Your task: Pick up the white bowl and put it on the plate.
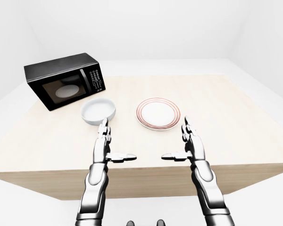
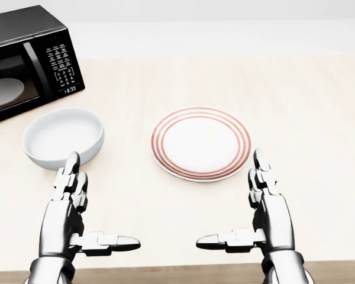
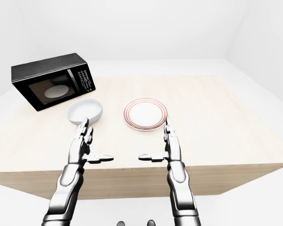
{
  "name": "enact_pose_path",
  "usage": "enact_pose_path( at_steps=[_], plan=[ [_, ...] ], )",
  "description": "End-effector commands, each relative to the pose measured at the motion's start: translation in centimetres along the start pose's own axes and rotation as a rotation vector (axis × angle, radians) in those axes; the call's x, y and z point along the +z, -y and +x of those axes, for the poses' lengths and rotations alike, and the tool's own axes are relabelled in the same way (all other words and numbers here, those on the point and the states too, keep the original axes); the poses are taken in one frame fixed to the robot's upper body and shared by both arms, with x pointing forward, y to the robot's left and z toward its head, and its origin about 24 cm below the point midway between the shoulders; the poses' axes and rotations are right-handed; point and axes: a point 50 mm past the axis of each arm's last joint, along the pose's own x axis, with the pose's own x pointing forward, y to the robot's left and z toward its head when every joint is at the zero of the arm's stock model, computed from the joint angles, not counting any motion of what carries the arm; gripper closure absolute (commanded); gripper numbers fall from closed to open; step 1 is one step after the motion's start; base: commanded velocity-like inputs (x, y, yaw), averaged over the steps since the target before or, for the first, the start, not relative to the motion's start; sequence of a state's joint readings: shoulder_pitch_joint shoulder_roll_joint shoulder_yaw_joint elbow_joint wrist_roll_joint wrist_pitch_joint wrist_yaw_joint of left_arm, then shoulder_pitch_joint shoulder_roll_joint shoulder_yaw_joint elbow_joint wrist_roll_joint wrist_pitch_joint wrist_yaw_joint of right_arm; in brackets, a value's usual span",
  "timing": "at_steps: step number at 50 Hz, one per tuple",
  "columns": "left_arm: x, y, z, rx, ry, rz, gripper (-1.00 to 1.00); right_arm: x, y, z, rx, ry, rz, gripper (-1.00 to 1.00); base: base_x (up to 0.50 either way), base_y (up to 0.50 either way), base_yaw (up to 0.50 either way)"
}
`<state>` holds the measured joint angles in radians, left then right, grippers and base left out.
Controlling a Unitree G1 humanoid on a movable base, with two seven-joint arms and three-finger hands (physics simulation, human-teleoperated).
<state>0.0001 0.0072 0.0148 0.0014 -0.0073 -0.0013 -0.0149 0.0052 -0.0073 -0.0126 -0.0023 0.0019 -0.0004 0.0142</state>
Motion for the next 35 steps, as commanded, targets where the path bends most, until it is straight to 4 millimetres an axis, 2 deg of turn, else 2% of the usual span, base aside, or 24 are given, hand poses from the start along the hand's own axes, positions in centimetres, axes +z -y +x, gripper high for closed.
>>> enact_pose_path(
  at_steps=[1, 17, 35],
  plan=[
    [-0.05, -0.69, -0.02, 0.000, 0.000, 0.000, -1.00, -0.29, 0.46, -0.25, 0.008, -0.005, -0.021, -1.00, 0.00, 0.00, 0.00],
    [-0.05, -0.66, -0.02, -0.001, 0.001, 0.001, -1.00, -0.21, 0.33, -0.40, 0.013, -0.001, -0.029, -1.00, 0.00, 0.00, 0.00],
    [-0.03, -0.66, 0.00, -0.001, 0.001, 0.001, -1.00, -0.35, -0.01, -0.44, 0.026, 0.000, -0.045, -1.00, 0.00, 0.31, 0.00]
  ],
)
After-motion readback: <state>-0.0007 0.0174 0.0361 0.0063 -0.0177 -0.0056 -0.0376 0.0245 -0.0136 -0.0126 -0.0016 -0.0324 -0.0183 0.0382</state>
